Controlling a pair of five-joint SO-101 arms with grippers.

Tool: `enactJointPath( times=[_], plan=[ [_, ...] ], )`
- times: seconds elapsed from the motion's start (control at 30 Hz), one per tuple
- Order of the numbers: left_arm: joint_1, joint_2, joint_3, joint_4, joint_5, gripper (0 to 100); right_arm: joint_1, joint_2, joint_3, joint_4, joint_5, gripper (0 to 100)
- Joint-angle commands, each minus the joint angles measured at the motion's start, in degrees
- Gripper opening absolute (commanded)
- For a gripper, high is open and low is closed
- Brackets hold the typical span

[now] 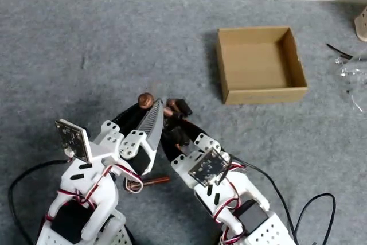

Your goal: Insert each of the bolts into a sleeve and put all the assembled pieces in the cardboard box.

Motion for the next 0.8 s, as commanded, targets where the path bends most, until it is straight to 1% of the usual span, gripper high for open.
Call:
enactJointPath(
  times=[0.0,0.13,0.27,0.5,0.77],
  plan=[
    [0.66,-1.19,-3.38,0.09,0.35,1,1.01,0.04,8.57,-2.07,0.79,0.4],
    [0.75,-1.19,-2.95,0.44,0.35,1,1.01,0.04,8.57,-2.07,0.79,0.4],
    [0.75,-1.19,-3.47,3.87,0.35,1,1.01,0.04,8.57,-2.07,0.79,0.4],
    [0.75,-1.19,-5.05,6.68,0.35,1,1.01,0.04,8.57,-2.07,0.79,0.4],
    [0.84,-1.19,-4.70,8.18,0.35,1,1.01,0.04,8.57,-2.07,0.79,0.4]
  ],
)
